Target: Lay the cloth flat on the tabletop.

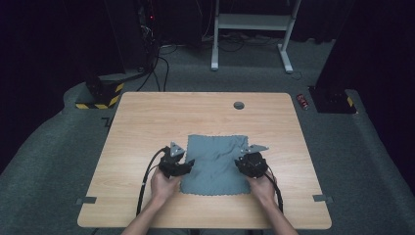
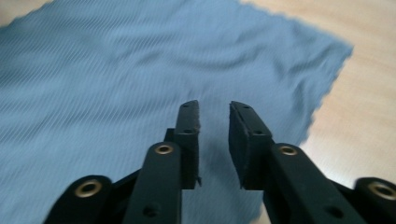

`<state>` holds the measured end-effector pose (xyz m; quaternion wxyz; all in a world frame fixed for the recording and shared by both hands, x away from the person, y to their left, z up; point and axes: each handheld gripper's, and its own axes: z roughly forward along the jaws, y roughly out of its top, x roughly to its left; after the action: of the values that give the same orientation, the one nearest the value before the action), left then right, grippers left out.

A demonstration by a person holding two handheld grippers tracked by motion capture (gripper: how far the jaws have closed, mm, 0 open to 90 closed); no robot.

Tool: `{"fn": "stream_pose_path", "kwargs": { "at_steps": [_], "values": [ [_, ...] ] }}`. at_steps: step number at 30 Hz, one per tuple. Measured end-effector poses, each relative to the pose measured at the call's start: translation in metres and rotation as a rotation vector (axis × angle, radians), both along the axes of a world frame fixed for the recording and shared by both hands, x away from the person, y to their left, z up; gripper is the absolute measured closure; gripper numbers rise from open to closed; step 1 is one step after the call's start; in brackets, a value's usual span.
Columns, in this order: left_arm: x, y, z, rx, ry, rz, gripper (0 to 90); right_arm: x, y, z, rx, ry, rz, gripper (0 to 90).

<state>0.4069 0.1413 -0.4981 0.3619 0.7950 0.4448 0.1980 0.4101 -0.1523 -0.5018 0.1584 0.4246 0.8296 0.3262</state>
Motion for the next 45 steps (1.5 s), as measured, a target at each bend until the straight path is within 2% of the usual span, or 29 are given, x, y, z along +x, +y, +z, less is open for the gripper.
{"fn": "stream_pose_path", "kwargs": {
  "at_steps": [1, 2, 3, 4, 6, 9, 11, 12, 15, 17, 20, 21, 25, 26, 27, 28, 29, 30, 31, 32, 33, 35, 37, 38, 42, 43, 45],
  "values": [
    [0.007, -0.002, 0.0, 0.007, -0.001, 0.004, 47.5, -0.004, -0.001, -0.002, -0.003, 0.001, 0.01, 76.7],
    [0.007, -0.002, 0.0, 0.007, -0.001, 0.004, 48.1, -0.008, -0.001, -0.004, -0.003, 0.003, 0.014, 77.7],
    [0.022, -0.006, 0.0, 0.008, 0.009, 0.013, 49.5, -0.012, -0.002, -0.007, -0.008, 0.007, 0.023, 78.5],
    [0.022, -0.006, 0.0, 0.008, 0.009, 0.013, 50.1, -0.012, -0.002, -0.007, -0.008, 0.007, 0.023, 78.5],
    [0.031, -0.01, -0.001, 0.018, 0.01, 0.019, 51.7, -0.019, -0.001, -0.01, -0.018, 0.005, 0.027, 79.3],
    [0.042, -0.014, -0.004, 0.053, 0.018, 0.023, 54.5, -0.022, -0.002, -0.011, -0.003, 0.006, 0.028, 79.6],
    [0.045, -0.015, -0.008, 0.064, 0.019, 0.038, 57.3, -0.023, -0.002, -0.011, -0.011, 0.0, 0.034, 79.6],
    [0.048, -0.014, -0.014, 0.088, 0.04, 0.05, 58.0, -0.023, -0.002, -0.011, -0.015, -0.001, 0.037, 79.5],
    [0.048, -0.008, -0.016, 0.092, 0.045, 0.055, 59.3, -0.025, -0.003, -0.011, -0.031, -0.015, 0.043, 79.3],
    [0.048, -0.006, -0.015, 0.136, 0.036, 0.059, 60.5, -0.026, -0.004, -0.011, -0.041, -0.025, 0.051, 78.9],
    [0.046, -0.004, -0.015, 0.152, 0.028, 0.065, 61.8, -0.026, -0.006, -0.011, -0.046, -0.026, 0.055, 78.7],
    [0.044, -0.002, -0.015, 0.178, 0.015, 0.07, 61.8, -0.026, -0.007, -0.011, -0.045, -0.028, 0.059, 78.7],
    [0.045, 0.001, -0.013, 0.165, 0.033, 0.092, 59.8, -0.025, -0.007, -0.011, -0.046, -0.025, 0.052, 75.7],
    [0.044, 0.003, -0.012, 0.138, 0.046, 0.08, 52.1, -0.025, -0.008, -0.01, -0.041, -0.026, 0.047, 73.3],
    [0.033, 0.006, -0.007, 0.081, 0.029, 0.053, 50.9, -0.028, -0.01, -0.009, -0.026, -0.03, 0.047, 73.2],
    [0.033, 0.006, -0.007, 0.081, 0.029, 0.053, 50.0, -0.028, -0.01, -0.009, -0.026, -0.03, 0.047, 73.2],
    [0.022, 0.008, -0.003, 0.039, 0.014, 0.031, 48.7, -0.037, -0.015, -0.006, 0.005, -0.042, 0.046, 72.4],
    [0.012, 0.009, -0.001, 0.016, 0.018, 0.009, 47.5, -0.042, -0.018, -0.005, 0.014, -0.043, 0.05, 71.9],
    [0.005, 0.009, 0.0, 0.019, 0.016, -0.012, 47.5, -0.042, -0.018, -0.005, 0.014, -0.043, 0.05, 71.9],
    [-0.008, 0.008, 0.001, 0.038, 0.0, -0.036, 46.8, -0.052, -0.024, -0.006, 0.021, -0.03, 0.048, 71.6],
    [-0.024, 0.009, -0.002, 0.058, -0.001, -0.065, 46.7, -0.054, -0.025, -0.007, 0.023, -0.028, 0.05, 71.6],
    [-0.038, 0.01, -0.008, 0.078, -0.001, -0.079, 46.5, -0.06, -0.029, -0.01, 0.02, -0.02, 0.058, 71.6],
    [-0.047, 0.011, -0.015, 0.109, 0.002, -0.08, 46.4, -0.063, -0.029, -0.014, 0.012, -0.027, 0.062, 71.8],
    [-0.047, 0.011, -0.015, 0.109, 0.002, -0.08, 46.4, -0.063, -0.029, -0.014, 0.012, -0.027, 0.062, 71.8],
    [-0.07, 0.018, -0.022, 0.131, -0.049, -0.051, 49.3, -0.068, -0.033, -0.015, -0.006, -0.051, 0.066, 73.7],
    [-0.07, 0.018, -0.022, 0.131, -0.049, -0.051, 49.8, -0.069, -0.035, -0.015, -0.008, -0.046, 0.063, 73.7],
    [-0.08, 0.023, -0.024, 0.106, -0.061, -0.033, 50.5, -0.071, -0.038, -0.015, -0.01, -0.045, 0.068, 73.6]
  ]
}}
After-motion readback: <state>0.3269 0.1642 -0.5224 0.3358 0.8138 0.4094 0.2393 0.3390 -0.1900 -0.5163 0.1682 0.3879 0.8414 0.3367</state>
